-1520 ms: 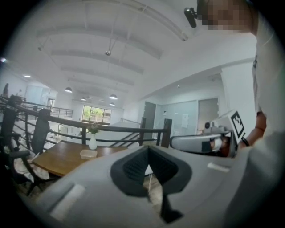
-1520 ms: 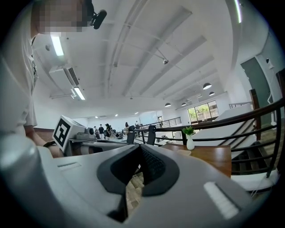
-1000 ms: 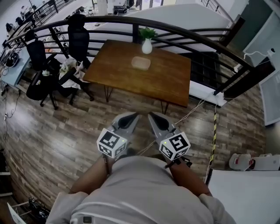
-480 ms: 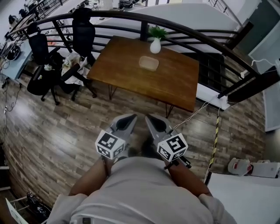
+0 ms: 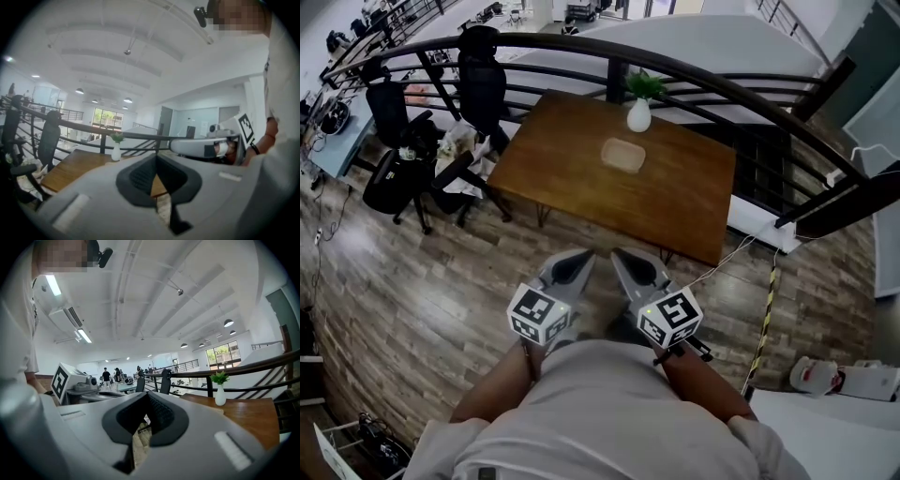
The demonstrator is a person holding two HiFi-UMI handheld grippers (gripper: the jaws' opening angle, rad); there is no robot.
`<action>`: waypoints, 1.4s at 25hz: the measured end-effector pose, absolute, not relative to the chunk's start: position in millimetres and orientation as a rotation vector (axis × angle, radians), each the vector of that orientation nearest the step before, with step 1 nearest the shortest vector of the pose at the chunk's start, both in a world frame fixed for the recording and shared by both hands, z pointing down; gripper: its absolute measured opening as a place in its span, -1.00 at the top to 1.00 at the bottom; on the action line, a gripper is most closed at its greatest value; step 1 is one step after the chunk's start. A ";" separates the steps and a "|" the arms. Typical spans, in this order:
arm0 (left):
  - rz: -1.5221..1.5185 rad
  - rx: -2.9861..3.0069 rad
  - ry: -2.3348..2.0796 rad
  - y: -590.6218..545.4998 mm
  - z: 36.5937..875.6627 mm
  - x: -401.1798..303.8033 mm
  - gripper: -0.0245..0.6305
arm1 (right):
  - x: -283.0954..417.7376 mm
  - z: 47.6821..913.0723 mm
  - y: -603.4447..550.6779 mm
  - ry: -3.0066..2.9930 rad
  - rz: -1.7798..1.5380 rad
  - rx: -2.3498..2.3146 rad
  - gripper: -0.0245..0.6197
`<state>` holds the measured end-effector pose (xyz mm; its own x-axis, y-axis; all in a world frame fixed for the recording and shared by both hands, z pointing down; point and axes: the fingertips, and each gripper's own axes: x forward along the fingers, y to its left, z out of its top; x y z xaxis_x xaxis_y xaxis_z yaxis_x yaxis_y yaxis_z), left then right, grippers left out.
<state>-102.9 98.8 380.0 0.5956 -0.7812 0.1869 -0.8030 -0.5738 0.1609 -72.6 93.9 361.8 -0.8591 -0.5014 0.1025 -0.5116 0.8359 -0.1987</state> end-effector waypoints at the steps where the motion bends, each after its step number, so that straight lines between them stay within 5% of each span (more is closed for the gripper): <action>1: 0.139 2.602 -1.306 90.4 376.4 -96.8 0.92 | -66.2 359.2 85.3 -2.963 0.341 0.826 0.90; 16: 0.094 2.591 -1.330 -80.0 366.6 -5.0 0.92 | 33.7 344.4 -82.5 -2.976 0.307 0.829 0.90; 35: 0.134 2.622 -1.161 -203.5 374.5 -26.1 0.92 | 16.6 355.0 -200.8 -2.910 0.398 1.004 0.90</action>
<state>-26.1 -203.5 374.5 0.6744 -0.7130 0.1918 -0.7379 -0.6423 0.2072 16.6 -200.8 355.0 -0.7903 -0.6012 0.1180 -0.6108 0.7582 -0.2280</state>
